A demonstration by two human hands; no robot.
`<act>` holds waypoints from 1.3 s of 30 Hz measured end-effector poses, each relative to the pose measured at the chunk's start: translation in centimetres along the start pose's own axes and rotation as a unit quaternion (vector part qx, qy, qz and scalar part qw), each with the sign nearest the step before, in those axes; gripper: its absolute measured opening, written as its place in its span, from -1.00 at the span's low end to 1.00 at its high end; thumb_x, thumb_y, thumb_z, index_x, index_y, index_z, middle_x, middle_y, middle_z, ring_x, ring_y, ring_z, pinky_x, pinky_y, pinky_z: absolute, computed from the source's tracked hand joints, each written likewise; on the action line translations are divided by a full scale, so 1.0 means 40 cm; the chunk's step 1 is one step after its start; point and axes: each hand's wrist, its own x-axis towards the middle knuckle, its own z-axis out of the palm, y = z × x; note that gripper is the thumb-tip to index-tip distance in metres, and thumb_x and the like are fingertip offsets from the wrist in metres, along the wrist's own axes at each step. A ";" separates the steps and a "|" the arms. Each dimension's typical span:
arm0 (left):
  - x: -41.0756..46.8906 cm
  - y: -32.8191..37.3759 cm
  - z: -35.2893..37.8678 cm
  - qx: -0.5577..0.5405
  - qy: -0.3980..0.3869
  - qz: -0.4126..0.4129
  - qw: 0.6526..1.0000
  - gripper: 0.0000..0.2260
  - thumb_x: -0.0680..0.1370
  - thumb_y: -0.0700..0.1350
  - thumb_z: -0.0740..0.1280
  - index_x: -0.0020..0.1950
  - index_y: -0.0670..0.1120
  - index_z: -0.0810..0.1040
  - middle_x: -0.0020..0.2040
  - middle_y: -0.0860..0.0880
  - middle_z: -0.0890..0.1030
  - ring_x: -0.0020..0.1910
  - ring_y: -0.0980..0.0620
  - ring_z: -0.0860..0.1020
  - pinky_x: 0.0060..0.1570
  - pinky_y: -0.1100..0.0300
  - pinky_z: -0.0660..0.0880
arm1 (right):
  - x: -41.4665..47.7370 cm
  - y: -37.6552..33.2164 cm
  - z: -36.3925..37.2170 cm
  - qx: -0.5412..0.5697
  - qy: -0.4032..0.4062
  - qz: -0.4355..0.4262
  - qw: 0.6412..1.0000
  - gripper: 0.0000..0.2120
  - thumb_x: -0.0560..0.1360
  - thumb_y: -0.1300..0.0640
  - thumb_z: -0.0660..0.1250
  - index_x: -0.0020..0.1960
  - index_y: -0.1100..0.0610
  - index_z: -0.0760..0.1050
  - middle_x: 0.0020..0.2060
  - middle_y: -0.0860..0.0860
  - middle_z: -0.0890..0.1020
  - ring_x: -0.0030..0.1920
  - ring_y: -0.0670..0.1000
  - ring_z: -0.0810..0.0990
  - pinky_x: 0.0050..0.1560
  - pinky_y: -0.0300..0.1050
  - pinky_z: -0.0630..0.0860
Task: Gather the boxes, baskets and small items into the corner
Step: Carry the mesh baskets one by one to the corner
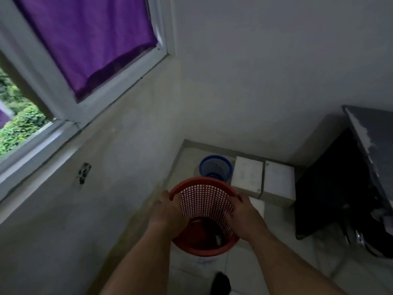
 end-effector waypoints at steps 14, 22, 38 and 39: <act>0.716 -0.026 0.313 -0.209 -0.095 -0.054 0.972 -0.27 0.36 0.32 0.27 0.49 0.10 0.27 0.55 -0.03 0.14 0.40 -0.15 0.34 0.33 -0.09 0.39 | 0.604 0.222 0.255 0.043 -0.108 0.098 0.988 -0.61 0.59 0.11 0.29 0.40 0.06 0.41 0.50 0.10 0.18 0.29 0.16 0.49 0.22 -0.15 0.41; 0.986 -0.040 0.618 -0.218 -0.128 -0.045 0.966 -0.29 0.39 0.24 0.35 0.50 0.03 0.31 0.56 -0.08 0.14 0.50 -0.13 0.20 0.42 -0.04 0.28 | 0.811 0.419 0.527 0.069 -0.113 0.181 0.974 -0.66 0.59 0.13 0.26 0.35 0.09 0.45 0.50 0.15 0.14 0.31 0.27 0.45 0.31 0.02 0.39; 1.152 -0.058 0.776 -0.222 -0.148 -0.035 0.963 -0.43 0.42 0.08 0.46 0.38 -0.02 0.41 0.48 -0.10 0.25 0.36 -0.13 0.39 0.29 -0.10 0.43 | 0.916 0.547 0.696 0.083 -0.125 0.202 0.968 -0.81 0.58 0.08 0.26 0.18 0.06 0.48 0.49 0.11 0.18 0.22 0.23 0.51 0.12 -0.06 0.49; 1.153 -0.060 0.781 -0.224 -0.153 -0.036 0.962 -0.43 0.41 0.09 0.47 0.36 -0.01 0.41 0.47 -0.10 0.27 0.35 -0.12 0.40 0.27 -0.10 0.45 | 0.915 0.549 0.700 0.084 -0.131 0.205 0.966 -0.82 0.58 0.10 0.25 0.17 0.06 0.47 0.49 0.10 0.17 0.22 0.23 0.51 0.10 -0.09 0.49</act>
